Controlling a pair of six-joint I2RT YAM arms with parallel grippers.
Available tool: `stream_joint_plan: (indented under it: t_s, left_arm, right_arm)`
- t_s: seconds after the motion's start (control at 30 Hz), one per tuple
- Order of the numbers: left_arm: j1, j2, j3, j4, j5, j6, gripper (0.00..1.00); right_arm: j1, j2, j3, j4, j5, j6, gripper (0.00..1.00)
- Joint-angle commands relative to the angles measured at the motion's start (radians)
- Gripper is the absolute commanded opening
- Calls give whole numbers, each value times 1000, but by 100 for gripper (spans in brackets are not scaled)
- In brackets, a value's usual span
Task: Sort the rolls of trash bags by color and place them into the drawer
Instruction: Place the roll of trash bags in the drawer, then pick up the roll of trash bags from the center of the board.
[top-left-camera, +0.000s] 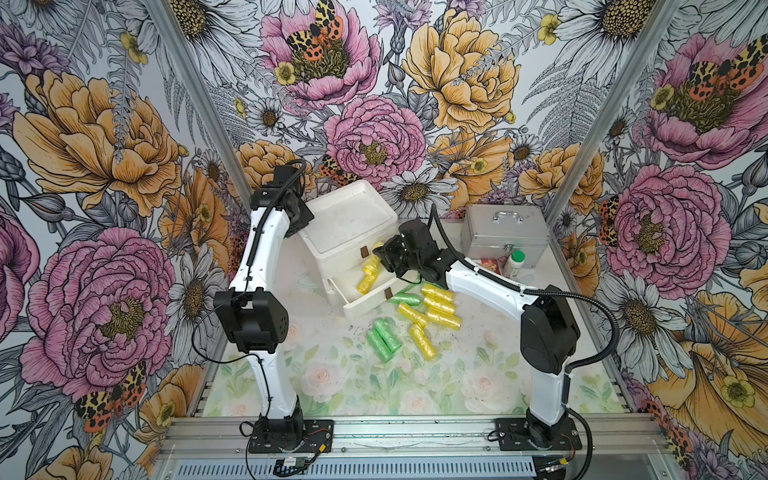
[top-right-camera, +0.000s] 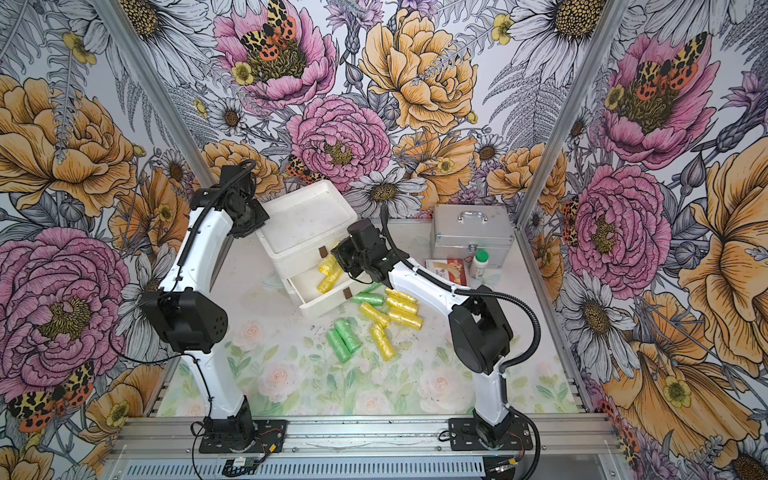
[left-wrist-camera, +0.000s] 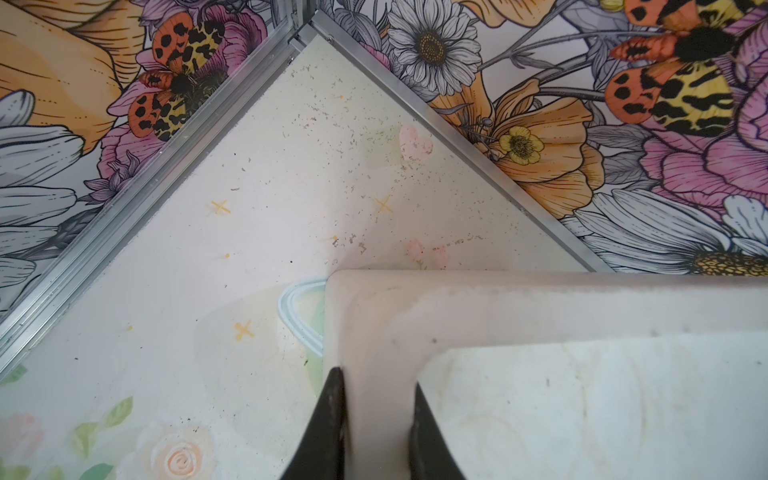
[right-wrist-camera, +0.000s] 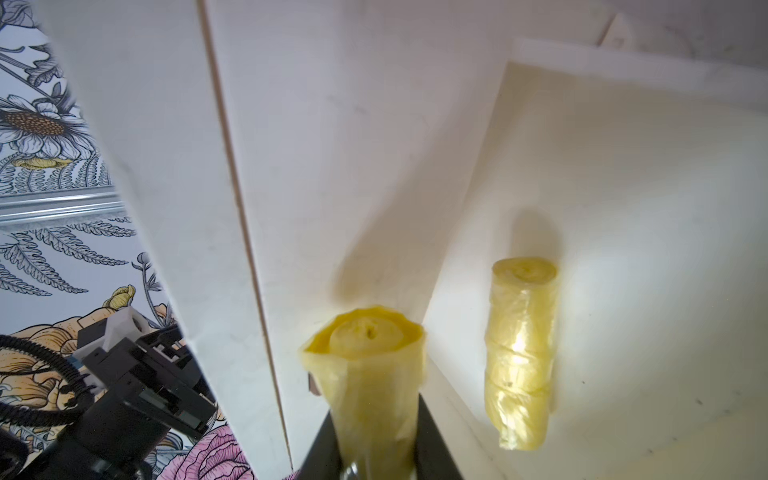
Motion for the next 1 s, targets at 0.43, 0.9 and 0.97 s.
stream_joint_plan:
  t_s: [0.43,0.9,0.97]
  left_arm:
    - [-39,111,-48,43,334,-157,0]
    - [-33,116,-41,43,340,-153,0]
    - [-33,116,-39,43,339,-155,0]
  right_arm:
    - [39,60,81,21,-73,40,72]
    - [-90,-417,-414,-59,16,-769,70]
    - [-85,-445,-487,-124,0,-875,69]
